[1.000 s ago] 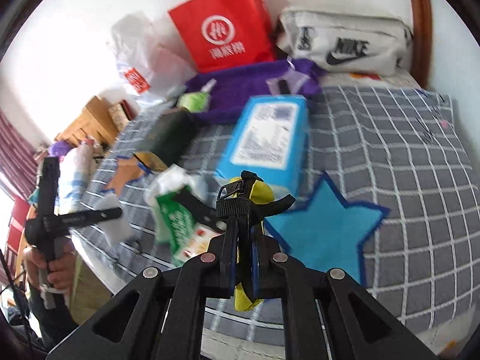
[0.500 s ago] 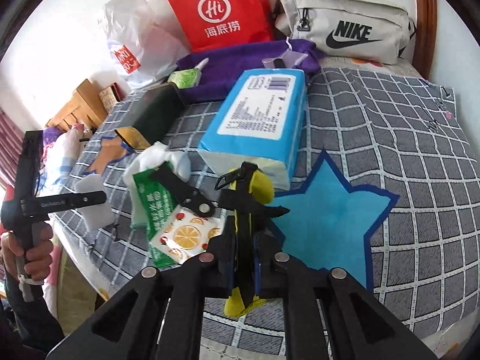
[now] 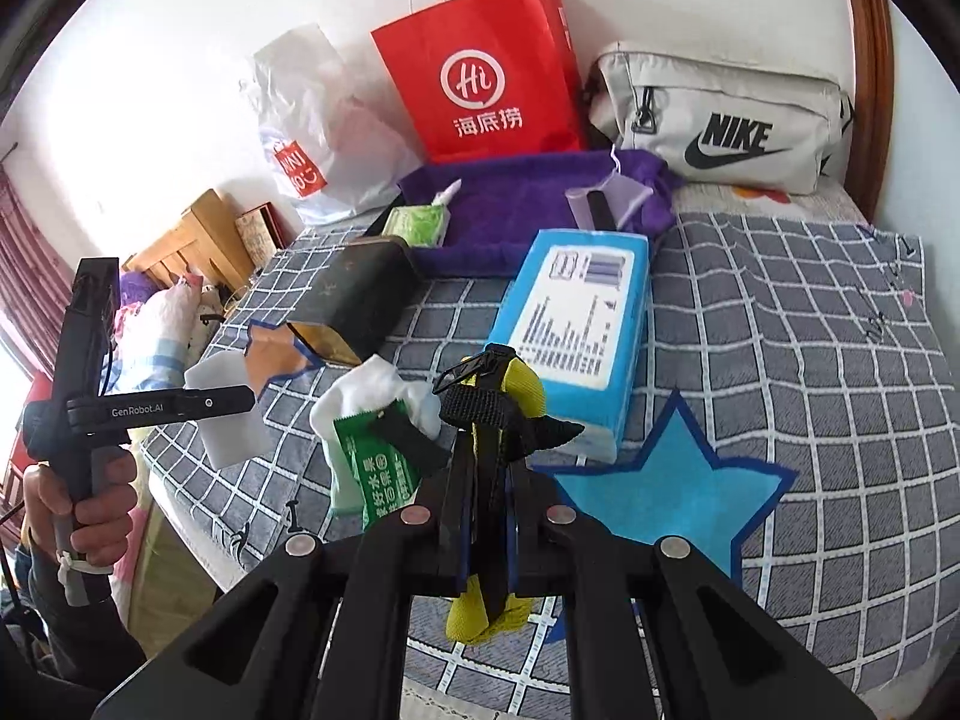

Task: Organize soft objects
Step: 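Carry sponge in left tool and yellow pouch in right tool toward purple towel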

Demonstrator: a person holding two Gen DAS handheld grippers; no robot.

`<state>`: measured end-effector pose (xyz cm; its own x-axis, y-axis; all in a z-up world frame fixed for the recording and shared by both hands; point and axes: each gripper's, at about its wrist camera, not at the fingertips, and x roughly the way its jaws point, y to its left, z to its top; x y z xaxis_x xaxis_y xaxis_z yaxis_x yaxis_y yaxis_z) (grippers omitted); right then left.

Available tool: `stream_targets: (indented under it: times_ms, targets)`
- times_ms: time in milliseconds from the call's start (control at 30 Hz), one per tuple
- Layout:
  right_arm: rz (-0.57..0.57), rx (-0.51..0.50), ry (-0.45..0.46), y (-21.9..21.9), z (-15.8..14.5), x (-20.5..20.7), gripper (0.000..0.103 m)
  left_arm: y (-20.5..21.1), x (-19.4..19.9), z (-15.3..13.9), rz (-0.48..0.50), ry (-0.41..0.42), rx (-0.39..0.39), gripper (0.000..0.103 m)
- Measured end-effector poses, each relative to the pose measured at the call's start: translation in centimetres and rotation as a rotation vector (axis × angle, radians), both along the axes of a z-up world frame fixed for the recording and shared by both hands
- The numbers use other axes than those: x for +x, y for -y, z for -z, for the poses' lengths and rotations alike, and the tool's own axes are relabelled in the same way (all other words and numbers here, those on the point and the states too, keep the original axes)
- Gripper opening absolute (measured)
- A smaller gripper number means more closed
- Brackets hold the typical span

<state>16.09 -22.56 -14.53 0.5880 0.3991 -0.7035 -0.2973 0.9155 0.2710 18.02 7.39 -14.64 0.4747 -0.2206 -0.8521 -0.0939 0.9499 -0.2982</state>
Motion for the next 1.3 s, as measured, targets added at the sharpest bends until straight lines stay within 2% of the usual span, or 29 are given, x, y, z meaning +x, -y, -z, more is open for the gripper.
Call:
stream_targets:
  times_ms: [500,1033,1300]
  targets:
    - [0.014,-0.013,0.085,-0.6,-4.4,1.4,0.008,0.0,1.7,-4.0,0.017,0.078,-0.015,0.051]
    - [0.068,-0.043,0.184,-1.0,-8.6,4.3,0.008,0.4,5.0,-6.6,0.042,0.123,-0.020,0.051]
    - [0.074,-0.068,0.223,-2.1,-9.8,6.4,0.008,0.2,6.7,-7.4,0.045,0.138,-0.012,0.051]
